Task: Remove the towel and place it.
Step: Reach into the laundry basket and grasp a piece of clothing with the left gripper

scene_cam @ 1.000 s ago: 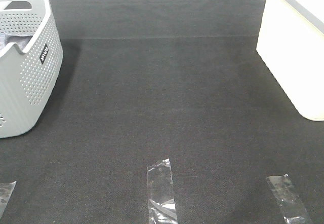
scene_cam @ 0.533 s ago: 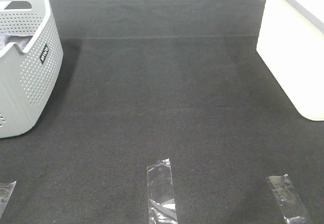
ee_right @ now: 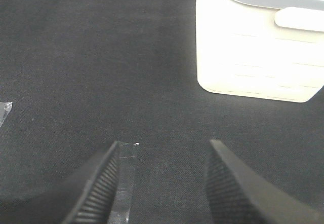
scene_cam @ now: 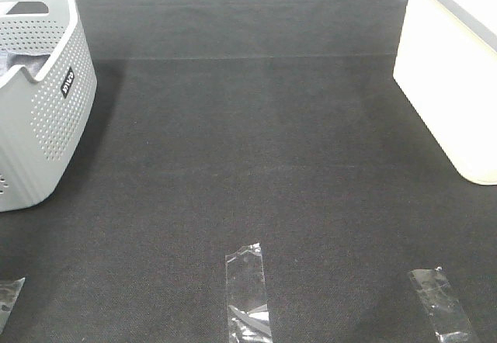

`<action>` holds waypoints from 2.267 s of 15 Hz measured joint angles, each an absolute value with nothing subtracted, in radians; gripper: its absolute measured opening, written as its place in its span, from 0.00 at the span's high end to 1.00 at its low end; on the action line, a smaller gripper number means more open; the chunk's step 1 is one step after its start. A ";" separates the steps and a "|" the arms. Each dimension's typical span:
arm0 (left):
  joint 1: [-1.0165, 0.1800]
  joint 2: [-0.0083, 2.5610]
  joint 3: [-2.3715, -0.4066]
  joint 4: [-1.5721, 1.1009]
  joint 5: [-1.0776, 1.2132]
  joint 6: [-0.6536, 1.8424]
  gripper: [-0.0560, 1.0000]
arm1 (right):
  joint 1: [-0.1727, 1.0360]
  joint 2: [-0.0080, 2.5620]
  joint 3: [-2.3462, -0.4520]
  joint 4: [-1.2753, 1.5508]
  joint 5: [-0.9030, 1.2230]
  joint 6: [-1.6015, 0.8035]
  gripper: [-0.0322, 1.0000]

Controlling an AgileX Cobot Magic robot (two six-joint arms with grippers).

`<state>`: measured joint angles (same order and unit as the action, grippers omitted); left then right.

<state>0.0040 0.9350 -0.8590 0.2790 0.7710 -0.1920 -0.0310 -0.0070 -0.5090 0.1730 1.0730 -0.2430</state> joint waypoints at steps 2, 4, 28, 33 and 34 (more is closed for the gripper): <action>0.004 1.027 -0.919 0.296 0.801 -0.212 0.50 | -0.031 -0.007 -0.509 0.173 1.073 -0.243 0.49; 0.004 1.197 -1.042 0.319 0.848 -0.223 0.50 | -0.031 -0.007 -0.509 0.173 1.073 -0.243 0.49; 0.117 2.395 -2.141 0.484 0.963 -0.251 0.50 | -0.031 -0.007 -0.509 0.173 1.073 -0.243 0.49; 0.118 2.396 -2.200 0.502 0.967 -0.297 0.50 | -0.031 -0.006 -0.509 0.173 1.073 -0.243 0.49; 0.123 2.396 -2.208 0.501 0.970 -0.319 0.50 | -0.031 -0.006 -0.509 0.173 1.073 -0.243 0.49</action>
<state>0.1230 2.3960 -2.2080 0.5010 0.9700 -0.3190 -0.0310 -0.0060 -0.5090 0.1730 1.0730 -0.2430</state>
